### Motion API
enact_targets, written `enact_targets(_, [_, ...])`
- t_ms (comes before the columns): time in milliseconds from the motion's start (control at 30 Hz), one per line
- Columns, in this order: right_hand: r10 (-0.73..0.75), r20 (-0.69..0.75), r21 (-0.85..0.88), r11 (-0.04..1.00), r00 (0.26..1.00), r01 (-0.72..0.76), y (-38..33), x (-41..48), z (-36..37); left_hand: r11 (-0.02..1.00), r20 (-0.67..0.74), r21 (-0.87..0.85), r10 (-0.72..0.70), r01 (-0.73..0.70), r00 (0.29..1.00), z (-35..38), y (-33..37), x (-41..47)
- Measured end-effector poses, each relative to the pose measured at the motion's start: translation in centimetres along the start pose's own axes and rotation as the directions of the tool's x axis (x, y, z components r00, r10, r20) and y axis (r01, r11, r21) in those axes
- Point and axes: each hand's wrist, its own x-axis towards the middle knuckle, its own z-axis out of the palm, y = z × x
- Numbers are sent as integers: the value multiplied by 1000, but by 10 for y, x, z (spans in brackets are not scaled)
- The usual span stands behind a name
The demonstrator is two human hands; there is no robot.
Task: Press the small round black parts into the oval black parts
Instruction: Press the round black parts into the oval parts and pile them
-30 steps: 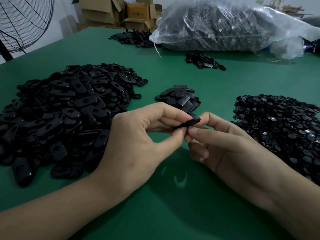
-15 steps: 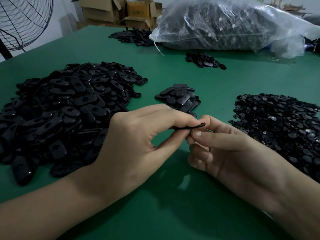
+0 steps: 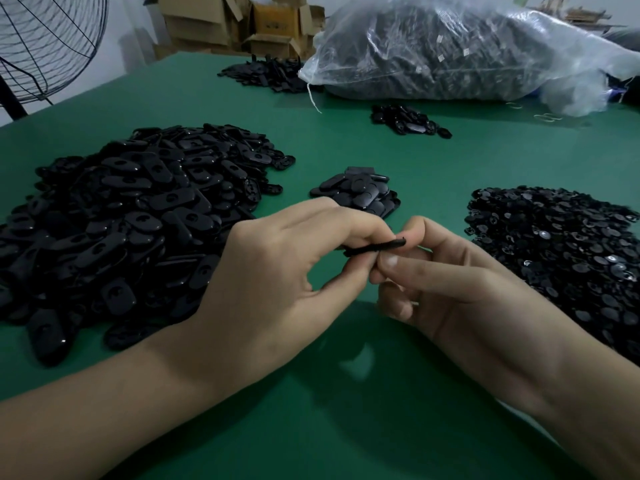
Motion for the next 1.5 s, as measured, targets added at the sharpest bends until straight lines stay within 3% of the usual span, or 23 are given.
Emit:
enact_targets(233, [-93,-64,-146,986,994,82,4,3,2,988,8,-119,-96,96,995,8,-8,2])
enact_targets(367, [-264,-125,-448,875,956,183,3,7,-1,905,122,-275,-300,323,946,9,-14,0])
enact_targets(467, [-284,-151,-497,850,947,175,4,7,-5,859,197,-308,-364,410,910,9,-15,-3])
enact_targets(633, [-179,-213,-366,926,961,91,4,7,-9,957,182,-96,-254,275,950,10,-12,0])
enact_targets(767, [-191,-265,-376,923,945,81,1,9,-12,960,158,-54,-265,276,951,10,-15,9])
enact_targets(900, [-250,-292,-442,891,923,101,1,11,-15,929,140,23,-368,368,919,12,-36,35])
enact_targets(1100, [-284,-257,-542,833,924,105,5,12,-18,890,73,261,-404,373,912,40,-66,79])
enact_targets(1333, [-306,-262,-580,808,915,104,5,12,-26,854,97,304,-468,421,879,49,-83,85])
enact_targets(1500, [-315,-253,-647,758,915,82,6,13,-24,678,196,674,-546,292,815,33,-127,110])
